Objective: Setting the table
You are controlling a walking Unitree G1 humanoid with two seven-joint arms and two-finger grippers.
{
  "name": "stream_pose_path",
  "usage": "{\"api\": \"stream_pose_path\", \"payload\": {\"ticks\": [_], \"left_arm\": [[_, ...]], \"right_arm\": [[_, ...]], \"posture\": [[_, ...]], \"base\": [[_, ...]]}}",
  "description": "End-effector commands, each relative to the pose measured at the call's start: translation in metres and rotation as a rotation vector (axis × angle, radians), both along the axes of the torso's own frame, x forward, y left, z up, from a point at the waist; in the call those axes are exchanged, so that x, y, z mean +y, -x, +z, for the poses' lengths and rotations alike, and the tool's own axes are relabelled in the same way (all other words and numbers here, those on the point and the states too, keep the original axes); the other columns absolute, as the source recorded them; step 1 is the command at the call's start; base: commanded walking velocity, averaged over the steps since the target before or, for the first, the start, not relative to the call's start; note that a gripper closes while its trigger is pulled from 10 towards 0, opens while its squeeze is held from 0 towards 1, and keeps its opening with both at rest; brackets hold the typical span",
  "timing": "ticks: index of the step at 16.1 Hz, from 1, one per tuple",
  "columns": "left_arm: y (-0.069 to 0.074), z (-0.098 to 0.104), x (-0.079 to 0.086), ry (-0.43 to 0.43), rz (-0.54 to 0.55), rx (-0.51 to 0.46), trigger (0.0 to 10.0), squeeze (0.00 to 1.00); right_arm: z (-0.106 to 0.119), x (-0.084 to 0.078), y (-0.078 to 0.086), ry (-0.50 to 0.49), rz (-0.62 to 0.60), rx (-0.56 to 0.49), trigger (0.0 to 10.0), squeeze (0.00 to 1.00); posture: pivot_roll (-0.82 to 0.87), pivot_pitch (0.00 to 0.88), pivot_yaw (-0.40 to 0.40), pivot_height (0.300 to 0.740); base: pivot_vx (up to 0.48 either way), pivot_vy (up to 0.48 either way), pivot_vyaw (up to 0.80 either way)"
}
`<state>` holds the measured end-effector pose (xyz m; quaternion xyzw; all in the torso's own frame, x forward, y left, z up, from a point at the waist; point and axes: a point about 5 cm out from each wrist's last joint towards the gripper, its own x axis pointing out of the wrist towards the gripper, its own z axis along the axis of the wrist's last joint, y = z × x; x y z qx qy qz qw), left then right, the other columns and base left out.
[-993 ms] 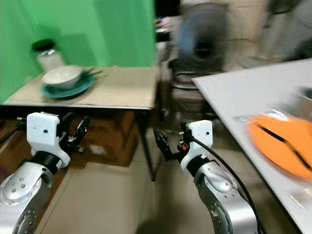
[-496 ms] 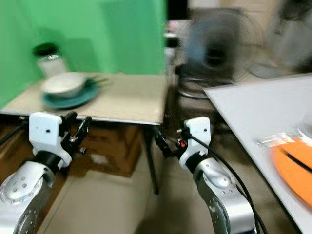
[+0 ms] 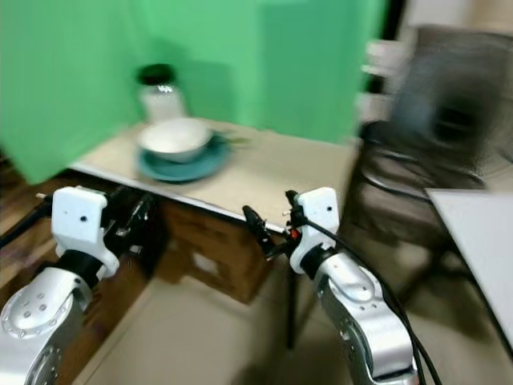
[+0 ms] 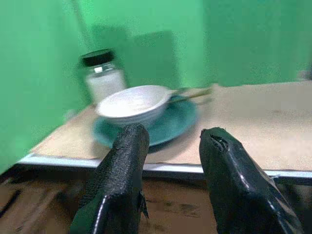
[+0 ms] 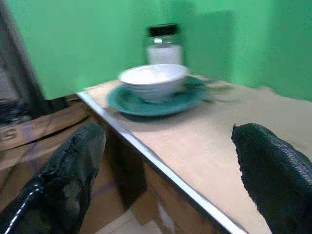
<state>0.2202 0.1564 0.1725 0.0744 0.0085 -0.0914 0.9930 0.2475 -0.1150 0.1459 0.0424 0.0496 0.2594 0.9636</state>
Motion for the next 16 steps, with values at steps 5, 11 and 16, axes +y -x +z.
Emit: {"api": "stream_pose_path", "payload": {"ticks": [5, 11, 16], "left_arm": [[0.000, 0.002, 0.006, -0.034, 0.024, -0.007, 10.0, 0.00], [-0.002, 0.002, 0.006, -0.048, -0.011, -0.001, 10.0, 0.00], [-0.003, 0.002, 0.003, -0.051, -0.029, -0.004, 10.0, 0.00]], "right_arm": [[0.007, 0.009, -0.002, -0.021, 0.037, -0.033, 10.0, 0.00], [0.012, 0.002, -0.008, -0.111, -0.028, -0.037, 10.0, 0.00], [0.015, -0.001, -0.011, -0.104, -0.034, -0.051, 10.0, 0.00]], "posture": [[-0.01, 0.000, 0.052, 0.740], [-0.01, 0.000, 0.058, 0.740], [-0.01, 0.000, 0.055, 0.740]], "base": [[0.353, 0.000, 0.63], [0.351, 0.000, 0.00], [0.349, 0.000, 0.00]]}}
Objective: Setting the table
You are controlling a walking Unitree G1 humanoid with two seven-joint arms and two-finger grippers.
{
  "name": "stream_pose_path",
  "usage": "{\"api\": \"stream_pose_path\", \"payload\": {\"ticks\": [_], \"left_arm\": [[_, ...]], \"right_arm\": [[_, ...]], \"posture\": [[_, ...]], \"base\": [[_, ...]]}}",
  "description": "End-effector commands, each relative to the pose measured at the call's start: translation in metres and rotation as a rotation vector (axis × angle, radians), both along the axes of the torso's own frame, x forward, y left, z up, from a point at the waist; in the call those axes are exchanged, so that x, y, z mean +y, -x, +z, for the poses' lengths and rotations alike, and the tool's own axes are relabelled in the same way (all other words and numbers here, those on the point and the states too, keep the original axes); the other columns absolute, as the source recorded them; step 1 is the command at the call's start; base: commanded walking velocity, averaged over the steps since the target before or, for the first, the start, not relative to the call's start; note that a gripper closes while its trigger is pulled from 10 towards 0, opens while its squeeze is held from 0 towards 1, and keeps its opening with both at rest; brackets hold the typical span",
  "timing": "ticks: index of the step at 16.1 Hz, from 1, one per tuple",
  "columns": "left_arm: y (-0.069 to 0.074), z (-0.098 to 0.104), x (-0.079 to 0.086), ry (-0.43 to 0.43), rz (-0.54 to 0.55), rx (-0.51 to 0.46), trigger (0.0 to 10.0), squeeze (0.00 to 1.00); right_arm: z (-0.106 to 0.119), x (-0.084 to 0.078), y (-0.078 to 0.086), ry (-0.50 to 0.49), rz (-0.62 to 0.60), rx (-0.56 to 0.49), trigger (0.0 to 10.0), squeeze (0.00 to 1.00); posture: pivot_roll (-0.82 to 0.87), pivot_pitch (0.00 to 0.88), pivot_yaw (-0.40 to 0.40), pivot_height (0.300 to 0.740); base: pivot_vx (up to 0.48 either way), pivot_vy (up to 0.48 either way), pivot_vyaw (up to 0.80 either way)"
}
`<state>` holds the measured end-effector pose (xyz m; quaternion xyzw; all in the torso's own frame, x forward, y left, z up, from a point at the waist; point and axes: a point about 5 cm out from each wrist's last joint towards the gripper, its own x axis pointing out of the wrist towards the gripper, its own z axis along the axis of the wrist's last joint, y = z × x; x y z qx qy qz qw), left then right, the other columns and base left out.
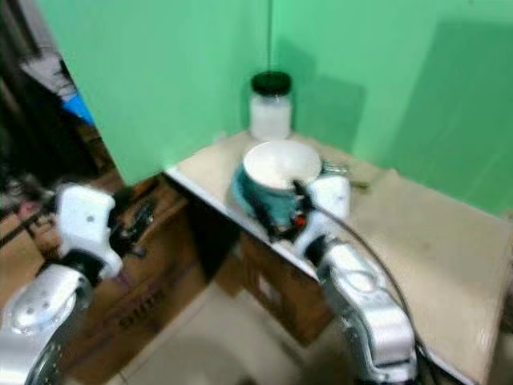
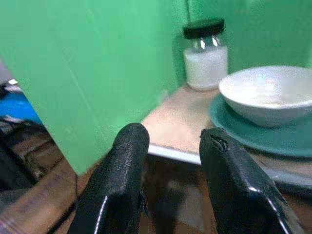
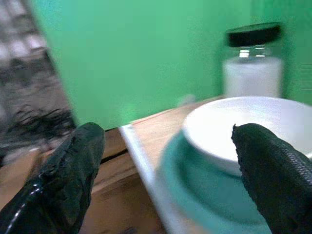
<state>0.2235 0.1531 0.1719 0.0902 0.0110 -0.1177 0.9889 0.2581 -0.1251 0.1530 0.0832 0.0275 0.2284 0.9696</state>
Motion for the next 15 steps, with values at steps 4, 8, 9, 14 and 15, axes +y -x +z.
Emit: {"api": "stream_pose_path", "payload": {"ticks": [4, 8, 9, 14, 15], "left_arm": [[0.000, 0.002, 0.008, -0.029, 0.021, -0.015, 10.0, 0.00], [0.001, 0.002, 0.008, -0.049, -0.068, 0.003, 10.0, 0.00], [0.001, 0.002, 0.009, -0.061, -0.090, 0.008, 10.0, 0.00], [0.008, 0.002, 0.011, -0.105, -0.345, 0.059, 10.0, 0.00], [0.011, 0.001, 0.011, -0.110, -0.397, 0.076, 10.0, 0.00]], "right_arm": [[0.011, 0.007, -0.005, -0.035, 0.028, -0.033, 10.0, 0.00], [0.020, 0.000, -0.018, 0.131, 0.171, -0.053, 10.0, 1.00], [0.022, -0.003, -0.022, 0.197, 0.226, -0.052, 10.0, 1.00], [0.025, -0.017, -0.045, 0.602, 0.406, 0.029, 10.0, 1.00], [0.026, -0.019, -0.048, 0.663, 0.445, 0.055, 10.0, 1.00]], "posture": [[-0.01, 0.000, 0.050, 0.740], [-0.02, 0.000, 0.050, 0.740], [-0.02, 0.000, 0.051, 0.740], [-0.04, 0.000, 0.051, 0.740], [-0.04, 0.000, 0.051, 0.740]], "base": [[0.347, 0.000, 0.00], [0.081, 0.000, 0.00], [0.000, 0.000, 0.00], [0.000, 0.000, 0.00], [0.000, 0.000, 0.00]]}}
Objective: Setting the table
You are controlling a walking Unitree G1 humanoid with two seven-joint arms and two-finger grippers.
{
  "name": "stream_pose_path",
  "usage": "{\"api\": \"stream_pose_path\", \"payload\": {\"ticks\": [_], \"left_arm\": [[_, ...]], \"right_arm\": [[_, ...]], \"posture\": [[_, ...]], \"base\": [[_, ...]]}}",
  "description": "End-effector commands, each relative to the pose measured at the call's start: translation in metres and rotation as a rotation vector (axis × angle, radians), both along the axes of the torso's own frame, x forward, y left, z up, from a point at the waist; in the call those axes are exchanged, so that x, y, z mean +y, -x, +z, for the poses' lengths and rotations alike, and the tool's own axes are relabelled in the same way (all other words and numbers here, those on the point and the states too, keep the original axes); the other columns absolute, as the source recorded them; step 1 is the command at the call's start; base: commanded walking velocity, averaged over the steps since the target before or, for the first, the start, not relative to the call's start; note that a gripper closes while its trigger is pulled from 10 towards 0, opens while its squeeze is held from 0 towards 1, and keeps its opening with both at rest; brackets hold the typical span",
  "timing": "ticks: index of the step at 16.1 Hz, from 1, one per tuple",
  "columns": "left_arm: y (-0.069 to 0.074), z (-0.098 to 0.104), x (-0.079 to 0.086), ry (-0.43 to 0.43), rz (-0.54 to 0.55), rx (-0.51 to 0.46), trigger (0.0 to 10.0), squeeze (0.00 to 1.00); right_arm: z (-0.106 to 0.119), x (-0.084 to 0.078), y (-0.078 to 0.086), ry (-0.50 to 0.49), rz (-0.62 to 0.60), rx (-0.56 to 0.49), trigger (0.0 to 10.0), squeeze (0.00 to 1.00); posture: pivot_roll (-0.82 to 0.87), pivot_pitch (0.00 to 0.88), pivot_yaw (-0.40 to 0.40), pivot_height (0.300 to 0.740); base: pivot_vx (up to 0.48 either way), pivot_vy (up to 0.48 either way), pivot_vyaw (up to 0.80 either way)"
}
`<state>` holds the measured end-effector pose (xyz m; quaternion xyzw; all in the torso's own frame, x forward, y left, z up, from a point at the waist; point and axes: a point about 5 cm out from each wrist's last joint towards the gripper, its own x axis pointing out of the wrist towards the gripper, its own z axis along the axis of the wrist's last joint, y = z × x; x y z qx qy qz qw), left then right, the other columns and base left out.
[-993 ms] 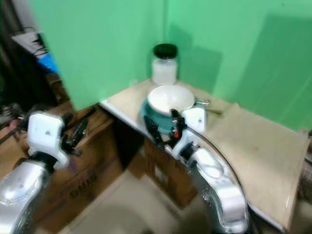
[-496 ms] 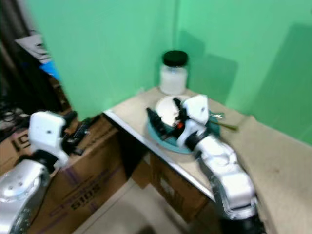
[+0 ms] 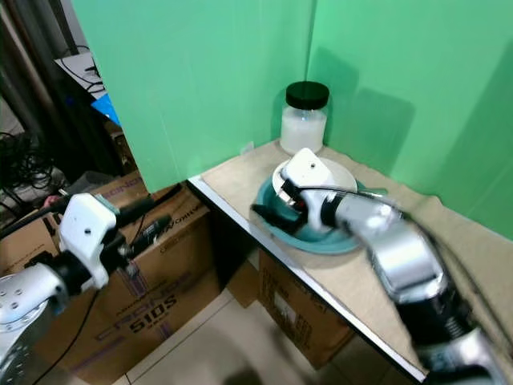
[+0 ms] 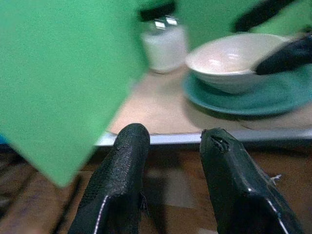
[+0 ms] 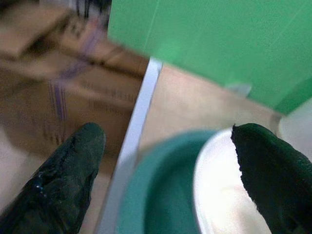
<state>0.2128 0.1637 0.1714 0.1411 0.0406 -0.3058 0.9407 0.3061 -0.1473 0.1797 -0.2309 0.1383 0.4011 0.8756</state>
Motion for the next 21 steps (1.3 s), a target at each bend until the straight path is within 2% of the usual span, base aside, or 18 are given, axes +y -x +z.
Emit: {"api": "stream_pose_path", "payload": {"ticks": [1, 2, 3, 4, 7, 8, 9, 14, 21], "left_arm": [[0.003, 0.000, -0.001, -0.003, -0.066, 0.022, 10.0, 0.00], [0.003, 0.000, -0.001, -0.006, -0.082, 0.029, 10.0, 0.00], [0.006, -0.002, -0.003, -0.014, -0.131, 0.053, 10.0, 0.00], [0.009, -0.004, -0.005, -0.021, -0.179, 0.078, 10.0, 0.00], [0.011, -0.006, -0.005, -0.034, -0.205, 0.090, 10.0, 0.00], [0.010, -0.006, -0.005, -0.046, -0.200, 0.075, 10.0, 0.00], [0.009, -0.006, -0.005, -0.055, -0.197, 0.065, 10.0, 0.00], [0.012, -0.010, -0.007, -0.061, -0.205, 0.068, 10.0, 0.00], [0.011, -0.013, -0.008, -0.081, -0.217, 0.069, 10.0, 0.00]], "right_arm": [[-0.002, 0.002, -0.001, 0.061, 0.039, 0.041, 10.0, 0.85], [-0.003, 0.002, -0.002, 0.076, 0.045, 0.049, 10.0, 0.85], [-0.007, 0.001, -0.007, 0.134, 0.031, 0.050, 10.0, 0.00], [-0.014, 0.002, -0.012, 0.189, 0.019, 0.051, 10.0, 0.00], [-0.025, 0.005, -0.017, 0.238, -0.008, 0.073, 9.7, 0.00], [-0.027, 0.006, -0.020, 0.236, -0.035, 0.077, 3.9, 0.00], [-0.029, 0.007, -0.023, 0.243, -0.061, 0.079, 0.0, 0.00], [-0.028, 0.006, -0.033, 0.275, -0.117, 0.046, 0.0, 0.00], [-0.034, 0.000, -0.036, 0.364, -0.124, 0.048, 0.0, 0.00]], "posture": [[-0.04, 0.000, 0.053, 0.740], [-0.04, 0.000, 0.053, 0.740], [-0.04, 0.000, 0.052, 0.740], [-0.04, 0.000, 0.051, 0.740], [-0.04, 0.000, 0.045, 0.740], [-0.03, 0.000, 0.043, 0.740], [-0.03, 0.000, 0.040, 0.740], [-0.03, 0.000, 0.031, 0.740], [-0.03, 0.000, 0.029, 0.740]], "base": [[0.000, 0.000, 0.00], [0.000, 0.000, 0.00], [0.000, 0.000, 0.00], [0.000, 0.000, 0.00], [0.000, 0.000, 0.00], [0.000, 0.000, 0.00], [0.000, 0.000, 0.00], [0.000, 0.000, 0.00], [0.000, 0.000, 0.00]]}}
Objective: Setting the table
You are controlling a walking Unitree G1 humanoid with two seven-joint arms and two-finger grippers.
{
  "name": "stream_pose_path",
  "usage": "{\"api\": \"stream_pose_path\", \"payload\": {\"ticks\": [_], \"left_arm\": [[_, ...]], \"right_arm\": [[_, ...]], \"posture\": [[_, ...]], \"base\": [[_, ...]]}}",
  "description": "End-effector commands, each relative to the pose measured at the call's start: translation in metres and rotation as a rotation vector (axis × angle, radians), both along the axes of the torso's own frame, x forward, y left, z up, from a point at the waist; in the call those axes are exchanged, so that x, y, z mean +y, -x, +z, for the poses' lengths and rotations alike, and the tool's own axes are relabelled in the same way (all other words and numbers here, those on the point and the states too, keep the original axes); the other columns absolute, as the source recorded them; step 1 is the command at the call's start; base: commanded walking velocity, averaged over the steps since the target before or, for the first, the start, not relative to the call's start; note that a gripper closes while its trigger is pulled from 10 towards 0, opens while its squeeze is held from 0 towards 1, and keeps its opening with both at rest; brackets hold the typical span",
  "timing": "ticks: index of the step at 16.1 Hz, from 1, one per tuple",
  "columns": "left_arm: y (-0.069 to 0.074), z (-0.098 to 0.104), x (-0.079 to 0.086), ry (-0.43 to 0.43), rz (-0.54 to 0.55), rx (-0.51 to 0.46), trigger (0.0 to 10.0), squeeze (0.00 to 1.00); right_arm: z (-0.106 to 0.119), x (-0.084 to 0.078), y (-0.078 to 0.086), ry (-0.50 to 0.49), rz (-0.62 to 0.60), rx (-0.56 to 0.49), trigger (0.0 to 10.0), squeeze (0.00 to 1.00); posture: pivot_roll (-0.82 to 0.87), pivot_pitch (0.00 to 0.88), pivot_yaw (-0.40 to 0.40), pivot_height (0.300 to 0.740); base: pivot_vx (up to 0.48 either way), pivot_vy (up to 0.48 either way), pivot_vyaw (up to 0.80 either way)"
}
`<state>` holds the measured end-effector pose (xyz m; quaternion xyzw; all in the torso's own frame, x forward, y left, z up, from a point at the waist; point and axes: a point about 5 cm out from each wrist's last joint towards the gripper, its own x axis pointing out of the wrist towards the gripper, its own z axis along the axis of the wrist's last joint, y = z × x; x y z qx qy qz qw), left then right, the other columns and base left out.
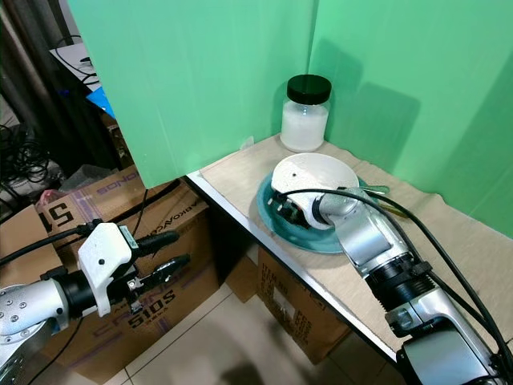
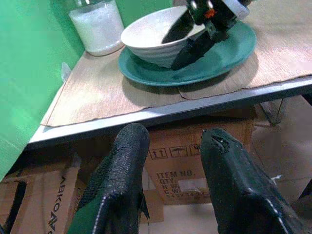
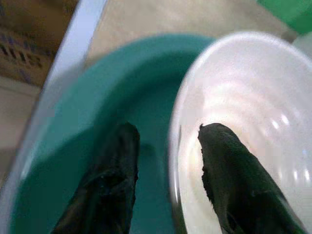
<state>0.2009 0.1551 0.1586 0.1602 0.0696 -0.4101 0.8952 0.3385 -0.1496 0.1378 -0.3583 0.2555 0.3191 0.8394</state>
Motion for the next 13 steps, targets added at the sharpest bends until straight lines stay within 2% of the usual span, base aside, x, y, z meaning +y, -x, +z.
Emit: {"api": "stream_pose_path", "payload": {"ticks": [1, 4, 13], "left_arm": [[-0.0011, -0.0009, 0.0012, -0.025, -0.001, -0.009, 10.0, 0.00], [-0.0020, -0.0020, 0.0017, -0.033, 0.000, -0.009, 10.0, 0.00], [-0.0058, -0.0028, 0.0020, -0.048, 0.001, -0.024, 10.0, 0.00]], "right_arm": [[0.0055, 0.0003, -0.0035, 0.040, 0.020, -0.020, 0.0, 0.00], [0.0022, -0.0038, -0.0033, 0.073, 0.021, -0.011, 0.0, 0.00], [0.0056, -0.0023, -0.0062, 0.039, 0.023, -0.023, 0.0, 0.00]], "posture": [[-0.03, 0.000, 0.027, 0.740], [-0.03, 0.000, 0.024, 0.740], [-0.03, 0.000, 0.027, 0.740]], "base": [[0.000, 0.000, 0.00], [0.000, 0.000, 0.00], [0.000, 0.000, 0.00]]}}
